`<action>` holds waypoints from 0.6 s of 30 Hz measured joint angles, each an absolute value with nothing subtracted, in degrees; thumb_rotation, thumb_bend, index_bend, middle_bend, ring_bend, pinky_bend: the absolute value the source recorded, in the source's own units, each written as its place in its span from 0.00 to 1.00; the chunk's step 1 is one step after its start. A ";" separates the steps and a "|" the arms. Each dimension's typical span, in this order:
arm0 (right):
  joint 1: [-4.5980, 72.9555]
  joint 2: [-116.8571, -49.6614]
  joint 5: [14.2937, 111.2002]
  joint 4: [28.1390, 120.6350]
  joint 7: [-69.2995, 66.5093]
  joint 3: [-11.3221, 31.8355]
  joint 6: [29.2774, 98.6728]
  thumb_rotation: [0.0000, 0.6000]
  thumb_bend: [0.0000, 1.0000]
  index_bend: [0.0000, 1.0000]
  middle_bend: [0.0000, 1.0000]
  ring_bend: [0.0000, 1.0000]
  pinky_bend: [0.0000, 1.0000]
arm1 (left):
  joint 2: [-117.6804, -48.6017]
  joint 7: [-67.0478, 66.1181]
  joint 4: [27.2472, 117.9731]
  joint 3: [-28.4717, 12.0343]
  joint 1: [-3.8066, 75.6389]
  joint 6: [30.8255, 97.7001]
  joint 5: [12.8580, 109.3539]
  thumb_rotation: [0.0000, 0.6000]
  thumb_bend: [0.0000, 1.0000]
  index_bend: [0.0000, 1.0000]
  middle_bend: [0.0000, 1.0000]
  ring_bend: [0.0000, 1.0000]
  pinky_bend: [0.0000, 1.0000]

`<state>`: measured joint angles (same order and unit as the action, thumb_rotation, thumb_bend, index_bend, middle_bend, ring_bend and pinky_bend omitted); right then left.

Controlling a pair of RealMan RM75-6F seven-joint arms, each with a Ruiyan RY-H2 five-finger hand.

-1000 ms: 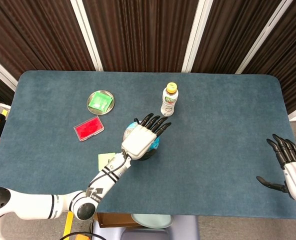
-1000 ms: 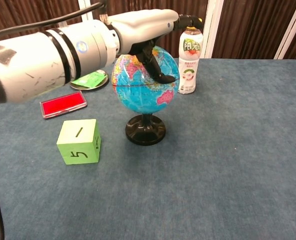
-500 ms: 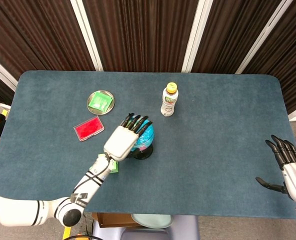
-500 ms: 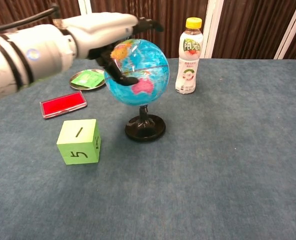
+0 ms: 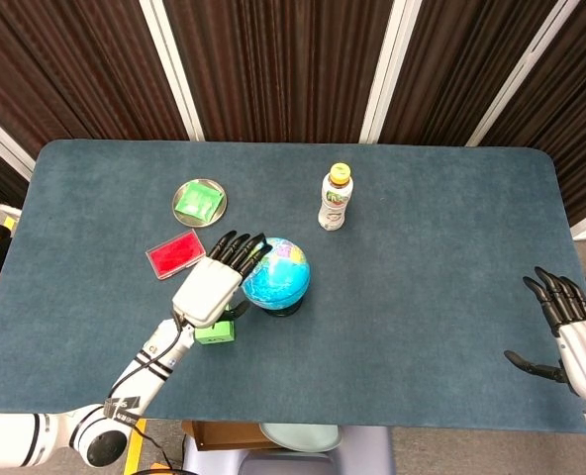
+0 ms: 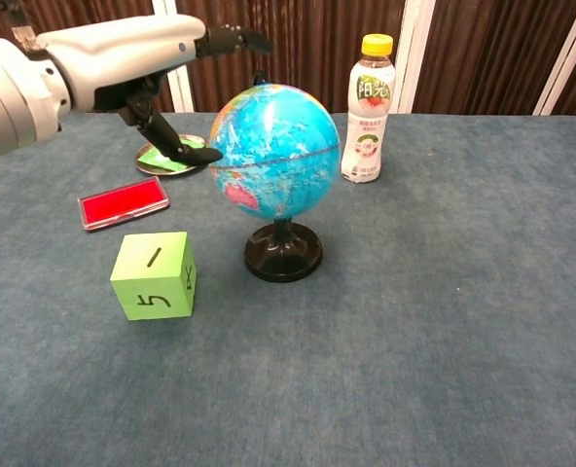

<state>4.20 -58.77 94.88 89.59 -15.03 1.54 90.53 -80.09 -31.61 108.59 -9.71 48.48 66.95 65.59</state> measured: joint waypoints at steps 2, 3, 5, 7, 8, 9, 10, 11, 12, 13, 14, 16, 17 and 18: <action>3.99 -58.74 94.83 89.52 -15.12 1.51 90.88 1.00 0.00 0.00 0.03 0.00 0.00 | -80.51 -31.39 109.00 -10.37 49.30 65.91 66.58 1.00 0.30 0.00 0.00 0.00 0.00; 3.92 -58.72 94.78 89.47 -15.22 1.49 90.95 1.00 0.00 0.00 0.03 0.00 0.00 | -80.91 -31.61 108.91 -10.80 49.92 65.37 66.58 1.00 0.30 0.00 0.00 0.00 0.00; 3.80 -58.69 94.69 89.33 -15.30 1.45 91.03 1.00 0.00 0.00 0.03 0.00 0.00 | -82.15 -32.55 108.36 -12.03 51.49 64.25 65.22 1.00 0.30 0.00 0.00 0.00 0.00; 3.72 -58.69 94.64 89.27 -15.38 1.43 91.11 1.00 0.00 0.00 0.03 0.00 0.00 | -83.82 -33.84 107.37 -13.53 53.34 63.26 62.72 1.00 0.30 0.00 0.00 0.00 0.00; 3.64 -58.69 94.58 89.19 -15.47 1.41 91.18 1.00 0.00 0.00 0.03 0.00 0.00 | -84.63 -34.37 106.85 -14.23 54.17 62.88 61.51 1.00 0.30 0.00 0.00 0.00 0.00; 3.60 -58.70 94.53 89.14 -15.51 1.39 91.19 1.00 0.00 0.00 0.03 0.00 0.00 | -85.42 -34.84 106.30 -14.94 54.99 62.50 60.30 1.00 0.30 0.00 0.00 0.00 0.00; 3.57 -58.73 94.48 89.10 -15.54 1.38 91.19 1.00 0.00 0.00 0.03 0.00 0.00 | -86.42 -35.39 105.57 -15.86 56.06 62.03 58.70 1.00 0.30 0.00 0.00 0.00 0.00; 3.54 -58.75 94.40 89.03 -15.62 1.38 91.18 1.00 0.00 0.00 0.03 0.00 0.00 | -87.12 -35.77 105.02 -16.52 56.85 61.69 57.57 1.00 0.30 0.00 0.00 0.00 0.00; 3.53 -58.77 94.32 88.95 -15.69 1.38 91.14 1.00 0.00 0.00 0.03 0.00 0.00 | -87.81 -36.17 104.41 -17.13 57.65 61.39 56.50 1.00 0.30 0.00 0.00 0.00 0.00; 3.52 -58.80 94.25 88.87 -15.76 1.38 91.11 1.00 0.00 0.00 0.03 0.00 0.00 | -88.70 -36.74 103.50 -17.83 58.67 61.03 55.22 1.00 0.30 0.00 0.00 0.00 0.00; 3.50 -58.82 94.21 88.81 -15.83 1.38 91.08 1.00 0.00 0.00 0.03 0.00 0.00 | -89.28 -37.22 102.80 -18.22 59.34 60.83 54.37 1.00 0.30 0.00 0.00 0.00 0.00; 3.47 -58.88 94.15 88.64 -15.96 1.38 91.09 1.00 0.00 0.00 0.03 0.00 0.00 | -90.30 -38.47 101.28 -18.75 60.56 60.58 52.59 1.00 0.30 0.00 0.00 0.00 0.00; 3.45 -58.91 94.06 88.51 -16.06 1.39 91.09 1.00 0.00 0.00 0.03 0.00 0.00 | -90.65 -39.04 100.74 -18.87 60.97 60.57 51.93 1.00 0.30 0.00 0.00 0.00 0.00; 3.44 -58.93 93.99 88.44 -16.15 1.40 91.04 1.00 0.00 0.00 0.03 0.00 0.00 | -90.92 -39.65 100.25 -18.91 61.30 60.63 51.44 1.00 0.30 0.00 0.00 0.00 0.00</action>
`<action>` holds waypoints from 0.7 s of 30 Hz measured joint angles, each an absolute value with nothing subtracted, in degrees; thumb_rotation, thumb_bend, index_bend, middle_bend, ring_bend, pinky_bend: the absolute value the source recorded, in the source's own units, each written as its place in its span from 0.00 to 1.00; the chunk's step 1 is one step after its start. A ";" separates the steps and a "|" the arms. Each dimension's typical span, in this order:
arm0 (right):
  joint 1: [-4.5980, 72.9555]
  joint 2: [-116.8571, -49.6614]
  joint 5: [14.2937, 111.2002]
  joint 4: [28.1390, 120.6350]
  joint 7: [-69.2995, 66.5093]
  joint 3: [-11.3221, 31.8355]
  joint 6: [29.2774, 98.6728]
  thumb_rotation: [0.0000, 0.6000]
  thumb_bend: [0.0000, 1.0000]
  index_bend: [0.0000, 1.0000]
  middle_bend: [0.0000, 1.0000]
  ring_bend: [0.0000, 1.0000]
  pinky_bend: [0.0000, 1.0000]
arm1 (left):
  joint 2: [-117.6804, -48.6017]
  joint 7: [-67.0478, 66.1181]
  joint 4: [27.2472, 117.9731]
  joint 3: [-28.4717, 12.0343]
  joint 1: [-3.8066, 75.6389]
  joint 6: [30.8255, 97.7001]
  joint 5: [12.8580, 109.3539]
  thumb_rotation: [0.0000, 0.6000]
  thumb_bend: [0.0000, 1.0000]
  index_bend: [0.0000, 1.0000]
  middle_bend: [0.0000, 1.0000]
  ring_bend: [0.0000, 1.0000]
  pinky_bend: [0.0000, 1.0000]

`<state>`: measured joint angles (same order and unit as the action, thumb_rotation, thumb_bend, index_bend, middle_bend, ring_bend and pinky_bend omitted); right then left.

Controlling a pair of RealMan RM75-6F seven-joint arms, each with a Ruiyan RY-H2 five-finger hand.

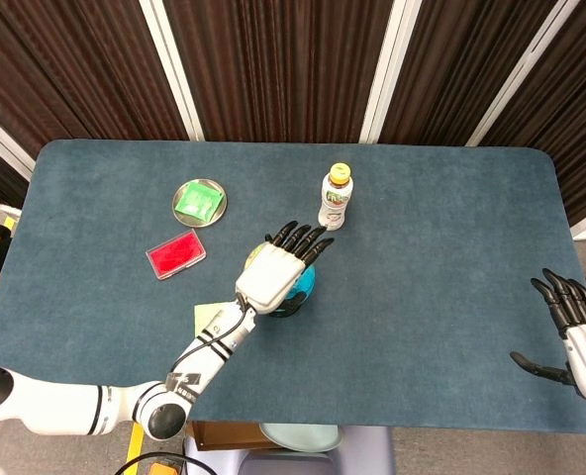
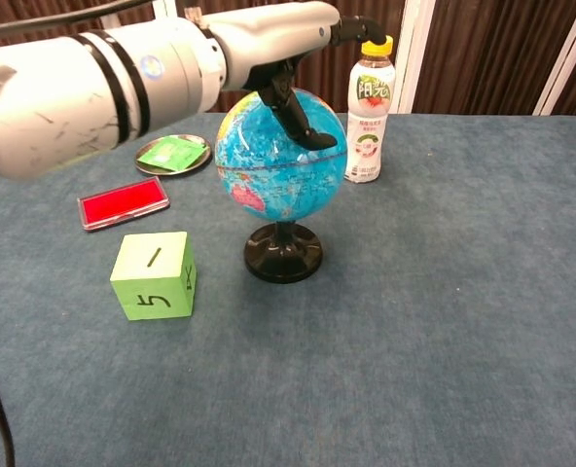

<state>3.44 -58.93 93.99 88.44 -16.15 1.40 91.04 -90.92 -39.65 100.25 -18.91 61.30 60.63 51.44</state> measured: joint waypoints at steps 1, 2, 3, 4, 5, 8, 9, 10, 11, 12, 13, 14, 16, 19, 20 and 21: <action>3.45 -58.94 93.93 88.39 -16.25 1.41 91.00 1.00 0.00 0.00 0.03 0.00 0.00 | -91.18 -40.51 99.78 -18.84 61.62 60.84 50.98 1.00 0.30 0.00 0.00 0.00 0.00; 3.47 -58.95 93.87 88.28 -16.38 1.43 90.91 1.00 0.00 0.00 0.03 0.00 0.00 | -91.32 -41.14 99.57 -18.69 61.79 61.12 50.73 1.00 0.30 0.00 0.00 0.00 0.00; 3.50 -58.98 93.84 88.19 -16.42 1.44 90.85 1.00 0.00 0.00 0.03 0.00 0.00 | -91.39 -41.67 99.46 -18.45 61.87 61.52 50.56 1.00 0.30 0.00 0.00 0.00 0.00; 3.54 -59.00 93.83 88.13 -16.46 1.45 90.79 1.00 0.00 0.00 0.03 0.00 0.00 | -91.38 -42.15 99.46 -18.02 61.85 62.13 50.42 1.00 0.30 0.00 0.00 0.00 0.00; 3.58 -59.03 93.86 88.07 -16.51 1.45 90.72 1.00 0.00 0.00 0.03 0.00 0.00 | -91.26 -42.35 99.59 -17.65 61.75 62.59 50.40 1.00 0.30 0.00 0.00 0.00 0.00; 3.76 -59.09 93.88 87.98 -16.61 1.47 90.49 1.00 0.00 0.00 0.03 0.00 0.00 | -90.21 -42.59 100.63 -16.44 60.88 63.96 50.93 1.00 0.30 0.00 0.00 0.00 0.00; 3.81 -59.10 93.89 87.98 -16.61 1.49 90.43 1.00 0.00 0.00 0.03 0.00 0.00 | -89.77 -42.61 101.04 -16.13 60.52 64.34 51.25 1.00 0.30 0.00 0.00 0.00 0.00; 3.85 -59.11 93.88 88.00 -16.60 1.52 90.39 1.00 0.00 0.00 0.03 0.00 0.00 | -89.15 -42.59 101.62 -15.64 60.00 64.83 51.72 1.00 0.30 0.00 0.00 0.00 0.00; 3.89 -59.11 93.88 88.06 -16.54 1.55 90.37 1.00 0.00 0.00 0.03 0.00 0.00 | -88.67 -42.54 102.05 -15.25 59.59 65.19 52.13 1.00 0.30 0.00 0.00 0.00 0.00; 3.91 -59.11 93.90 88.10 -16.50 1.56 90.37 1.00 0.00 0.00 0.03 0.00 0.00 | -88.20 -42.49 102.43 -14.83 59.18 65.54 52.58 1.00 0.30 0.00 0.00 0.00 0.00; 3.93 -59.11 93.97 88.15 -16.47 1.56 90.38 1.00 0.00 0.00 0.03 0.00 0.00 | -87.56 -42.45 102.89 -14.22 58.61 66.01 53.20 1.00 0.30 0.00 0.00 0.00 0.00; 3.96 -59.11 94.07 88.26 -16.40 1.56 90.40 1.00 0.00 0.00 0.03 0.00 0.00 | -87.08 -42.41 103.24 -13.77 58.18 66.33 53.65 1.00 0.30 0.00 0.00 0.00 0.00; 4.02 -59.12 94.11 88.39 -16.31 1.56 90.35 1.00 0.00 0.00 0.03 0.00 0.00 | -85.90 -42.18 104.30 -12.74 57.09 67.08 54.58 1.00 0.30 0.00 0.00 0.00 0.00; 4.25 -59.14 94.12 88.58 -16.16 1.57 89.98 1.00 0.00 0.00 0.03 0.00 0.00 | -84.02 -41.24 106.02 -11.47 55.25 68.16 56.21 1.00 0.30 0.00 0.00 0.00 0.00; 4.45 -59.16 94.21 88.71 -16.02 1.59 89.76 1.00 0.00 0.00 0.03 0.00 0.00 | -83.43 -40.85 106.56 -11.11 54.66 68.46 56.83 1.00 0.30 0.00 0.00 0.00 0.00; 4.52 -59.17 94.26 88.76 -15.97 1.59 89.69 1.00 0.00 0.00 0.03 0.00 0.00 | -82.86 -40.47 107.09 -10.69 54.11 68.73 57.43 1.00 0.30 0.00 0.00 0.00 0.00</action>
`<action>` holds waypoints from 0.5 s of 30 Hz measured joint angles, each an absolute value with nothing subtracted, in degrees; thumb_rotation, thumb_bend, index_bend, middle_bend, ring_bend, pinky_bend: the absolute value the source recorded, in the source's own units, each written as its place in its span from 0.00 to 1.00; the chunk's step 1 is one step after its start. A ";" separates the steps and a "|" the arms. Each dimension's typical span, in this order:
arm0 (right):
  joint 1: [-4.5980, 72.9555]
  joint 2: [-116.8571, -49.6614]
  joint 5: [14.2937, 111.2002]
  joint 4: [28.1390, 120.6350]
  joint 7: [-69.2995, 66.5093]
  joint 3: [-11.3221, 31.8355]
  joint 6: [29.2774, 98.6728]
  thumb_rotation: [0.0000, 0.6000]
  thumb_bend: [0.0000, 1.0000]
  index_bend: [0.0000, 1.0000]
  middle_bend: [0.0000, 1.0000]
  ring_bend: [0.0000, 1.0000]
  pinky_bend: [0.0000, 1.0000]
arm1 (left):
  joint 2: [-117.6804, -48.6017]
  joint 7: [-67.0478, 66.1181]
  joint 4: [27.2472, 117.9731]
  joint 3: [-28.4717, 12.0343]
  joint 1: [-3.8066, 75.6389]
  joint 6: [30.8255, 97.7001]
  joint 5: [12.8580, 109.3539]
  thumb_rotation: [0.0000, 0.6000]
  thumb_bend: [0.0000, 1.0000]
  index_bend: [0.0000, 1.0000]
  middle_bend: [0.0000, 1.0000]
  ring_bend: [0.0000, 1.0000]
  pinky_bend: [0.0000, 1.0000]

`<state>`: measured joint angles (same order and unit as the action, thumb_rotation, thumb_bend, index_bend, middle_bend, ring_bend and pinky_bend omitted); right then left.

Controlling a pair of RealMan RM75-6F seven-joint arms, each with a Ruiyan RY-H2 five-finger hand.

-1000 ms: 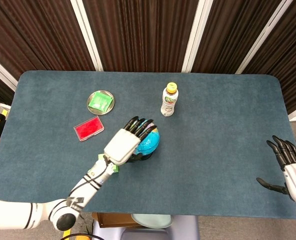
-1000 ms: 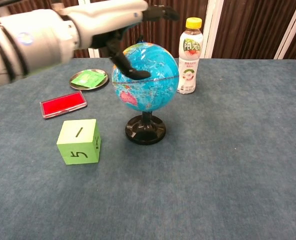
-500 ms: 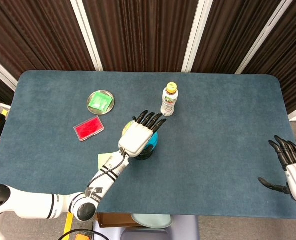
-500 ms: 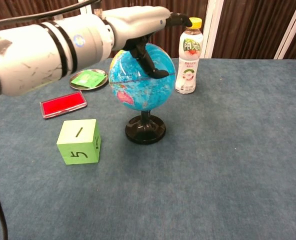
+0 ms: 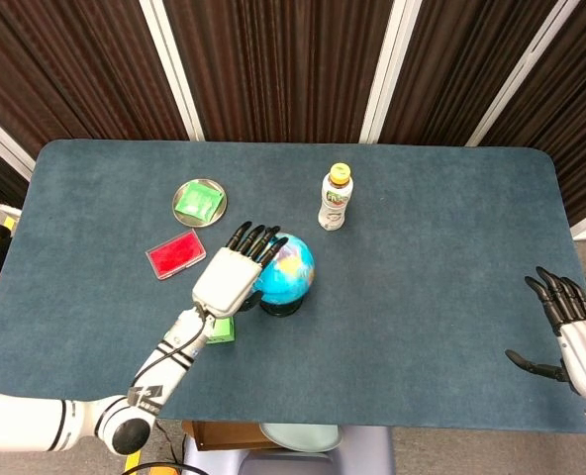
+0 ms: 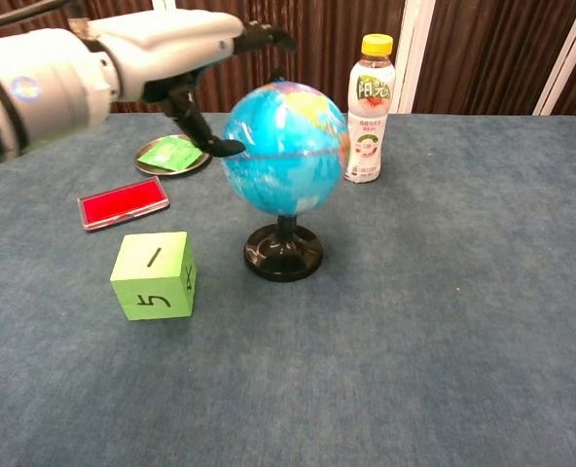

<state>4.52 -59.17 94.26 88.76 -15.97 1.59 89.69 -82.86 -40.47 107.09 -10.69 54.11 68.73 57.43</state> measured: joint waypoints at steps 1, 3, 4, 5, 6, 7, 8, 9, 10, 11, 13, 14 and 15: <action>4.64 -59.18 94.39 88.86 -15.90 1.60 89.61 1.00 0.00 0.00 0.03 0.00 0.00 | -82.11 -39.96 107.75 -10.15 53.43 69.03 58.16 1.00 0.30 0.00 0.00 0.00 0.00; 4.86 -59.19 94.72 89.07 -15.66 1.60 89.51 1.00 0.00 0.00 0.03 0.00 0.00 | -81.12 -39.18 108.56 -9.60 52.53 69.41 59.23 1.00 0.30 0.00 0.00 0.00 0.00; 4.91 -59.18 94.80 89.17 -15.53 1.60 89.50 1.00 0.00 0.00 0.03 0.00 0.00 | -80.63 -38.64 108.99 -9.30 52.07 69.63 60.02 1.00 0.30 0.00 0.00 0.00 0.00; 4.94 -59.16 94.86 89.31 -15.39 1.59 89.50 1.00 0.00 0.00 0.03 0.00 0.00 | -80.31 -38.21 109.31 -9.10 51.72 69.79 60.63 1.00 0.30 0.00 0.00 0.00 0.00; 4.94 -59.12 94.86 89.41 -15.31 1.58 89.52 1.00 0.00 0.00 0.03 0.00 0.00 | -79.99 -37.75 109.61 -8.92 51.37 69.96 61.26 1.00 0.30 0.00 0.00 0.00 0.00; 4.92 -59.07 94.85 89.48 -15.27 1.58 89.57 1.00 0.00 0.00 0.03 0.00 0.00 | -79.52 -37.08 110.04 -8.71 50.86 70.22 62.14 1.00 0.30 0.00 0.00 0.00 0.00; 4.89 -58.98 94.84 89.56 -15.24 1.58 89.66 1.00 0.00 0.00 0.03 0.00 0.00 | -79.14 -36.52 110.35 -8.57 50.45 70.46 62.81 1.00 0.30 0.00 0.00 0.00 0.00; 4.87 -58.87 94.85 89.59 -15.24 1.58 89.70 1.00 0.00 0.00 0.03 0.00 0.00 | -78.72 -35.89 110.60 -8.43 49.98 70.77 63.49 1.00 0.30 0.00 0.00 0.00 0.00; 4.85 -58.75 94.87 89.60 -15.23 1.57 89.74 1.00 0.00 0.00 0.03 0.00 0.00 | -78.09 -34.92 110.87 -8.26 49.26 71.30 64.32 1.00 0.30 0.00 0.00 0.00 0.00; 4.84 -58.52 94.87 89.57 -15.20 1.58 89.77 1.00 0.00 0.00 0.03 0.00 0.00 | -77.55 -34.05 111.00 -8.13 48.62 71.80 64.86 1.00 0.30 0.00 0.00 0.00 0.00; 4.86 -58.08 94.72 89.48 -15.21 1.65 89.76 1.00 0.00 0.00 0.03 0.00 0.00 | -76.08 -31.53 111.05 -7.86 46.80 73.20 65.94 1.00 0.30 0.00 0.00 0.00 0.00; 4.89 -57.81 94.47 89.41 -15.33 1.76 89.70 1.00 0.00 0.00 0.03 0.00 0.00 | -75.39 -30.23 110.97 -7.75 45.91 73.88 66.30 1.00 0.30 0.00 0.00 0.00 0.00; 4.94 -57.63 94.27 89.32 -15.54 1.85 89.62 1.00 0.00 0.00 0.03 0.00 0.00 | -74.68 -28.80 110.79 -7.63 44.95 74.59 66.63 1.00 0.30 0.00 0.00 0.00 0.00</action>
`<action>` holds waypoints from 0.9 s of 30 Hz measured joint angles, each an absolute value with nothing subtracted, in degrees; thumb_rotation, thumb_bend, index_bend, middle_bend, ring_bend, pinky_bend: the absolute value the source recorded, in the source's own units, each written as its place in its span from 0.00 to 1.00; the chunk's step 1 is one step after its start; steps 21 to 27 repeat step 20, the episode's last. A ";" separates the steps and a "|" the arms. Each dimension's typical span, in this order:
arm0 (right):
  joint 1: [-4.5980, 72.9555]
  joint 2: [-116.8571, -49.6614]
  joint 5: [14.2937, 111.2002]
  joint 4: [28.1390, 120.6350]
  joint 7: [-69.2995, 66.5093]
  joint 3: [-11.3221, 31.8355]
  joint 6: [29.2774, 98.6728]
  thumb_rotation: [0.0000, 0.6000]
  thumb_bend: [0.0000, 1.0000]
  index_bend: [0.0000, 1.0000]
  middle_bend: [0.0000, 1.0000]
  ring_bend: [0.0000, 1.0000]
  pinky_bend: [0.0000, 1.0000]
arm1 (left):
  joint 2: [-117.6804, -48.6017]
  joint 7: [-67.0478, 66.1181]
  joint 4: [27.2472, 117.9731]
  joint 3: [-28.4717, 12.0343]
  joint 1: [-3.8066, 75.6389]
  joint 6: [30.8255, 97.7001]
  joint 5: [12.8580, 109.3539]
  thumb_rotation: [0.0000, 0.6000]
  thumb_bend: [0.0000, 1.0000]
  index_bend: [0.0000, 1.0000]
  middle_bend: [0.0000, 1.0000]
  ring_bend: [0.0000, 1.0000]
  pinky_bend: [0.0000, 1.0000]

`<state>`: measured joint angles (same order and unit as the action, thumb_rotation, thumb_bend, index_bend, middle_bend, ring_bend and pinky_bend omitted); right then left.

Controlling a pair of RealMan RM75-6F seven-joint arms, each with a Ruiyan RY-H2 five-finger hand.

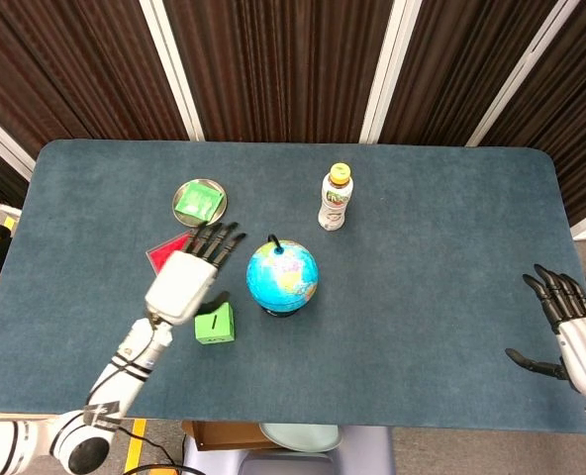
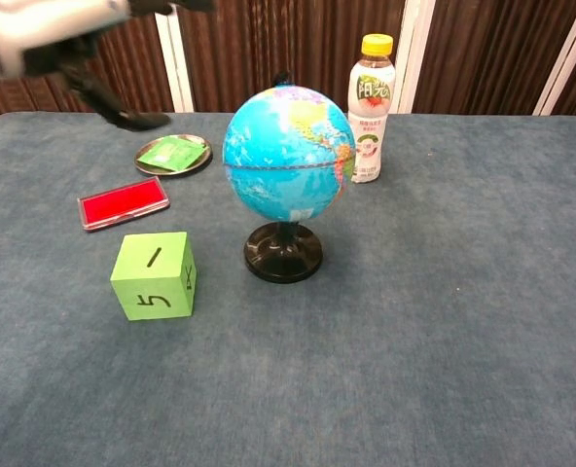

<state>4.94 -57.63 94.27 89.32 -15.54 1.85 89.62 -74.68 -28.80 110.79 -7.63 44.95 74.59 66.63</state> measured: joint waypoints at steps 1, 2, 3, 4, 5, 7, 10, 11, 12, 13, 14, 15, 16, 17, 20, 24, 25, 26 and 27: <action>5.00 -57.48 94.07 89.19 -15.79 1.93 89.49 1.00 0.00 0.00 0.03 0.00 0.00 | -73.69 -26.68 110.40 -7.43 43.54 75.52 67.00 1.00 0.31 0.00 0.00 0.00 0.00; 5.11 -57.36 93.80 88.94 -16.15 2.03 89.23 1.00 0.00 0.00 0.03 0.00 0.00 | -72.93 -24.95 109.99 -7.24 42.42 76.19 67.23 1.00 0.31 0.00 0.00 0.00 0.00; 5.20 -57.31 93.59 88.73 -16.42 2.08 88.95 1.00 0.00 0.00 0.03 0.00 0.00 | -72.16 -23.11 109.47 -7.02 41.26 76.80 67.41 1.00 0.31 0.00 0.00 0.00 0.00; 5.31 -57.29 93.38 88.51 -16.63 2.11 88.61 1.00 0.00 0.00 0.03 0.00 0.00 | -71.14 -20.45 108.60 -6.65 39.67 77.48 67.61 1.00 0.31 0.00 0.00 0.00 0.00; 5.48 -57.29 93.11 88.22 -16.89 2.13 88.09 1.00 0.00 0.00 0.03 0.00 0.00 | -70.38 -18.33 107.84 -6.33 38.47 77.90 67.75 1.00 0.30 0.00 0.00 0.00 0.00; 5.77 -57.38 92.69 87.80 -17.26 2.16 87.24 1.00 0.00 0.00 0.03 0.00 0.00 | -68.68 -13.15 105.66 -5.38 35.63 78.56 68.11 1.00 0.30 0.00 0.00 0.00 0.00; 6.18 -57.88 92.23 87.24 -17.43 2.20 86.43 1.00 0.00 0.00 0.03 0.00 0.00 | -66.77 -5.54 102.19 -3.58 31.14 79.37 68.93 1.00 0.30 0.00 0.00 0.00 0.00; 6.22 -58.07 92.14 87.23 -17.40 2.18 86.32 1.00 0.00 0.00 0.03 0.00 0.00 | -66.33 -3.37 101.18 -2.93 29.64 79.71 69.34 1.00 0.30 0.00 0.00 0.00 0.00; 6.21 -58.17 92.08 87.25 -17.32 2.16 86.28 1.00 0.00 0.00 0.03 0.00 0.00 | -66.00 -1.44 100.16 -2.22 28.06 80.19 69.89 1.00 0.30 0.00 0.00 0.00 0.00; 6.19 -58.27 92.01 87.27 -17.19 2.13 86.25 1.00 0.00 0.00 0.03 0.00 0.00 | -65.76 0.49 98.81 -1.21 25.92 81.09 70.86 1.00 0.30 0.00 0.00 0.00 0.00; 6.12 -58.47 91.92 87.29 -16.93 2.05 86.20 1.00 0.00 0.00 0.03 0.00 0.00 | -65.72 1.41 97.85 -0.47 24.36 81.99 71.76 1.00 0.30 0.00 0.00 0.00 0.00; 6.06 -58.67 91.86 87.33 -16.74 1.96 86.13 1.00 0.00 0.00 0.03 0.00 0.00 | -65.79 1.95 97.02 0.21 22.89 83.05 72.69 1.00 0.30 0.00 0.00 0.00 0.00; 5.98 -58.84 91.80 87.39 -16.61 1.82 86.02 1.00 0.00 0.00 0.03 0.00 0.00 | -66.00 2.27 96.02 1.07 21.08 84.62 73.92 1.00 0.30 0.00 0.00 0.00 0.00; 5.85 -59.04 91.77 87.42 -16.41 1.58 85.90 1.00 0.00 0.00 0.03 0.00 0.00 | -66.22 2.37 95.37 1.68 19.80 85.83 74.81 1.00 0.30 0.00 0.00 0.00 0.00; 5.30 -59.58 91.81 87.54 -15.79 1.08 86.05 1.00 0.00 0.00 0.03 0.00 0.00 | -66.96 3.22 93.91 3.31 15.96 89.50 77.61 1.00 0.30 0.00 0.00 0.00 0.00; 5.30 -59.58 91.81 87.54 -15.79 1.08 86.05 1.00 0.00 0.00 0.03 0.00 0.00 | -66.96 3.22 93.91 3.31 15.96 89.50 77.61 1.00 0.30 0.00 0.00 0.00 0.00; 5.30 -59.58 91.81 87.54 -15.79 1.08 86.05 1.00 0.00 0.00 0.03 0.00 0.00 | -66.96 3.22 93.91 3.31 15.96 89.50 77.61 1.00 0.30 0.00 0.00 0.00 0.00; 5.30 -59.58 91.81 87.54 -15.79 1.08 86.05 1.00 0.00 0.00 0.03 0.00 0.00 | -66.96 3.22 93.91 3.31 15.96 89.50 77.61 1.00 0.30 0.00 0.00 0.00 0.00; 5.30 -59.58 91.81 87.54 -15.79 1.08 86.05 1.00 0.00 0.00 0.03 0.00 0.00 | -66.96 3.22 93.91 3.31 15.96 89.50 77.61 1.00 0.30 0.00 0.00 0.00 0.00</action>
